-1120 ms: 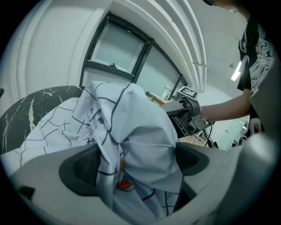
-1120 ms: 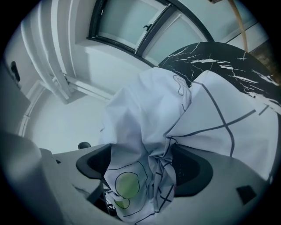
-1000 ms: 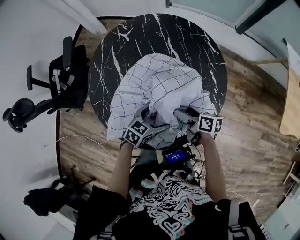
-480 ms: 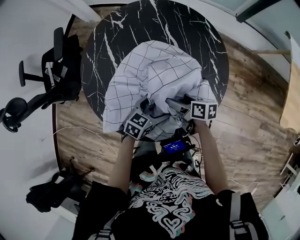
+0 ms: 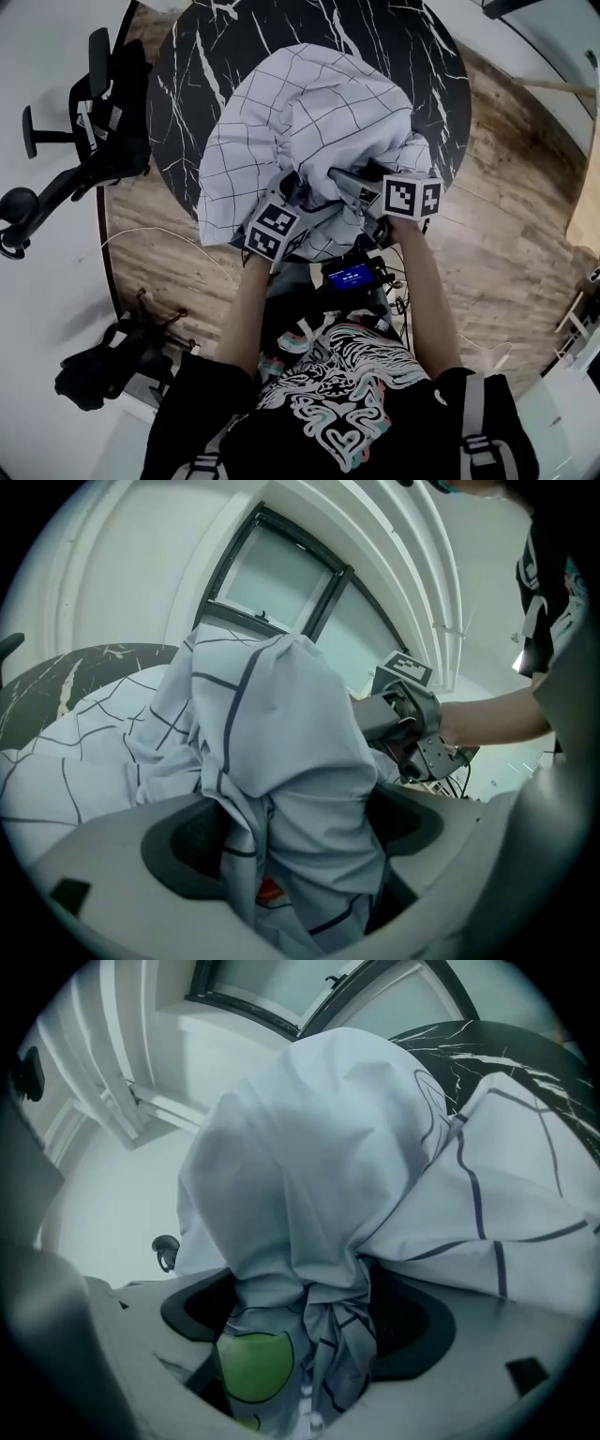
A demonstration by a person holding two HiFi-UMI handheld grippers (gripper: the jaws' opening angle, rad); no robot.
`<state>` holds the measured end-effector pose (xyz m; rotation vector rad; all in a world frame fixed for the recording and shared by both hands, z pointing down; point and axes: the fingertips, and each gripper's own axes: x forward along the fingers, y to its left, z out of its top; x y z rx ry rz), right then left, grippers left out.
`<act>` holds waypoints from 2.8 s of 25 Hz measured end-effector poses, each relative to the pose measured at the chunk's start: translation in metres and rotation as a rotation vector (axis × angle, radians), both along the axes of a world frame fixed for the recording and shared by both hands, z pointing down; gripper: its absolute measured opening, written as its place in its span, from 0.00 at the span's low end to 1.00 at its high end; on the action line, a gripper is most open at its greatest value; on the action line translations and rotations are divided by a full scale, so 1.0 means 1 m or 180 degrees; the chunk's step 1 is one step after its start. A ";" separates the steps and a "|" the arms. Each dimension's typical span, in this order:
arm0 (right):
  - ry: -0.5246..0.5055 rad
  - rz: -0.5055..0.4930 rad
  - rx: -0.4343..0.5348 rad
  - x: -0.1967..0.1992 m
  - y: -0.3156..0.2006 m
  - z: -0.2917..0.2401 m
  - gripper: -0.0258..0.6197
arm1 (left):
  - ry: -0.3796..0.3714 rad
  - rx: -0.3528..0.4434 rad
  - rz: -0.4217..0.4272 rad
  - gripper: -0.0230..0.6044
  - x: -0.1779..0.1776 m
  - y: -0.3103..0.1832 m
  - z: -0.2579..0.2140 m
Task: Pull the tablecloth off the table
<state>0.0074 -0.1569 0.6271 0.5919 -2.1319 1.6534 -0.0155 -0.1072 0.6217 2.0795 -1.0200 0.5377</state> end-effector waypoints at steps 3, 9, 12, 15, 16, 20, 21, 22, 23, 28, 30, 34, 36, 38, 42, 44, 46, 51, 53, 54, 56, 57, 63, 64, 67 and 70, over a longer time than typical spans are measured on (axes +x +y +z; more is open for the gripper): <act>0.0015 0.0067 0.0056 -0.001 -0.004 0.001 0.70 | -0.0073 -0.0038 -0.0064 0.81 -0.001 -0.003 0.003; 0.0073 0.0120 0.0067 0.001 -0.004 0.004 0.64 | -0.0182 0.0056 -0.0170 0.80 0.000 -0.003 0.007; 0.0092 0.0119 0.0095 0.001 -0.004 0.005 0.64 | -0.0208 0.0062 -0.0197 0.80 0.000 -0.003 0.008; 0.0071 0.0160 0.0155 0.002 -0.006 0.004 0.64 | -0.0254 0.0056 -0.0220 0.80 0.001 -0.005 0.009; 0.0055 0.0178 0.0172 0.002 -0.007 0.003 0.63 | -0.0261 0.0065 -0.0220 0.80 0.001 -0.006 0.008; -0.0020 0.0135 0.0129 -0.004 -0.007 0.005 0.61 | -0.0279 0.0079 -0.0222 0.76 -0.003 -0.006 0.009; -0.0041 0.0106 0.0099 -0.005 -0.006 0.006 0.61 | -0.0279 0.0066 -0.0229 0.75 -0.004 -0.006 0.009; -0.0059 0.0087 0.0073 -0.005 -0.006 0.006 0.59 | -0.0276 0.0055 -0.0234 0.74 -0.003 -0.005 0.009; -0.0074 0.0084 0.0054 -0.005 -0.006 0.007 0.58 | -0.0269 0.0053 -0.0235 0.73 -0.002 -0.005 0.009; -0.0168 0.0204 -0.0004 -0.005 -0.006 0.008 0.50 | -0.0208 0.0074 -0.0231 0.69 -0.002 -0.006 0.008; -0.0240 0.0257 -0.0023 -0.006 -0.005 0.007 0.47 | -0.0173 0.0095 -0.0219 0.67 -0.004 -0.005 0.007; -0.0471 0.0408 -0.0033 -0.012 -0.003 0.003 0.42 | -0.0099 0.0189 -0.0181 0.61 -0.007 -0.004 0.003; -0.0508 0.0462 -0.0038 -0.013 -0.002 0.001 0.39 | -0.0048 0.0215 -0.0168 0.59 -0.008 -0.003 0.000; -0.0539 0.0507 -0.0051 -0.014 -0.001 -0.002 0.37 | 0.0016 0.0235 -0.0158 0.57 -0.008 -0.003 -0.003; -0.0591 0.0585 -0.0002 -0.015 0.001 -0.009 0.35 | 0.0095 0.0289 -0.0156 0.55 -0.008 -0.002 -0.009; -0.0613 0.0647 0.0053 -0.015 0.001 -0.011 0.34 | 0.0120 0.0305 -0.0149 0.54 -0.008 -0.002 -0.011; -0.0649 0.0713 0.0103 -0.014 0.002 -0.015 0.33 | 0.0141 0.0321 -0.0132 0.53 -0.007 -0.001 -0.014; -0.0704 0.0821 0.0236 -0.013 0.004 -0.025 0.33 | 0.0189 0.0437 -0.0125 0.53 -0.007 0.000 -0.024; -0.0703 0.0841 0.0327 -0.013 0.003 -0.029 0.33 | 0.0205 0.0472 -0.0120 0.53 -0.007 -0.001 -0.027; -0.0721 0.0852 0.0372 -0.012 0.003 -0.032 0.33 | 0.0203 0.0491 -0.0116 0.53 -0.007 -0.001 -0.029; -0.0784 0.0875 0.0427 -0.012 0.003 -0.036 0.33 | 0.0185 0.0528 -0.0097 0.52 -0.007 -0.001 -0.033; -0.0812 0.0886 0.0442 -0.012 0.003 -0.039 0.33 | 0.0177 0.0545 -0.0084 0.52 -0.007 -0.001 -0.035; -0.0863 0.0923 0.0580 -0.011 0.001 -0.058 0.33 | 0.0178 0.0672 -0.0044 0.52 -0.005 -0.003 -0.052; -0.0868 0.0932 0.0609 -0.011 0.000 -0.062 0.33 | 0.0184 0.0698 -0.0044 0.52 -0.005 -0.004 -0.055; -0.0885 0.0974 0.0707 -0.009 -0.002 -0.073 0.33 | 0.0196 0.0780 -0.0035 0.52 -0.004 -0.006 -0.065; -0.0889 0.1024 0.0760 -0.005 -0.004 -0.084 0.33 | 0.0212 0.0846 -0.0005 0.52 -0.001 -0.009 -0.076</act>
